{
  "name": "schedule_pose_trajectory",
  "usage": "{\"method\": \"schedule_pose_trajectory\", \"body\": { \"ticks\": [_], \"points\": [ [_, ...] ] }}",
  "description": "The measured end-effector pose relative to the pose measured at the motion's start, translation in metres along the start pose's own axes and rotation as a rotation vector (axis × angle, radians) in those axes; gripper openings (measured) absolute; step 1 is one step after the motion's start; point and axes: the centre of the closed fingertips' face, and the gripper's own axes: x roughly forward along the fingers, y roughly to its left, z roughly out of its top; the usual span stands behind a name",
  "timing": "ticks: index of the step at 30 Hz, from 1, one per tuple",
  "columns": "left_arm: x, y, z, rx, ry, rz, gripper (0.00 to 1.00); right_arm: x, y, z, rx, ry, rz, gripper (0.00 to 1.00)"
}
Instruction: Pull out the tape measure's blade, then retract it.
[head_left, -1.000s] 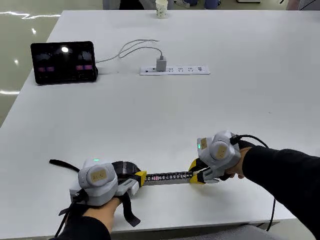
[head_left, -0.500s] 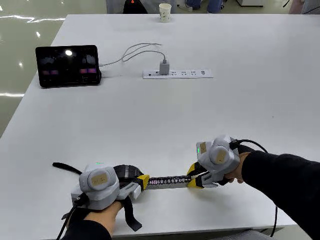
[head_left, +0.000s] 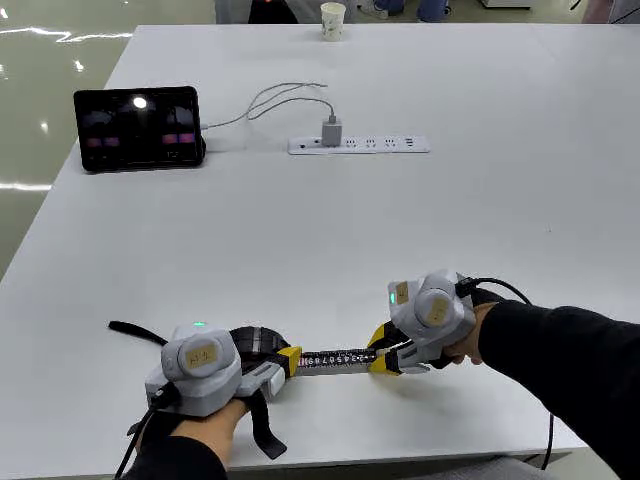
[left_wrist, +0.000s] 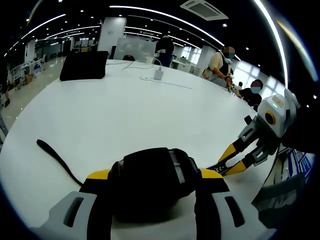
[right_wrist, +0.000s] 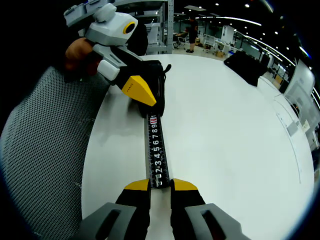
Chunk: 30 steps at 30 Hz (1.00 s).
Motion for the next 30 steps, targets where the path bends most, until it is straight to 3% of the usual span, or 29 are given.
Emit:
{"method": "schedule_pose_trajectory", "body": {
  "ticks": [30],
  "points": [
    [0.000,0.000,0.000,-0.003,0.000,-0.001,0.61,0.009,0.001,0.012,0.011,-0.019,-0.006,0.12]
  ]
}}
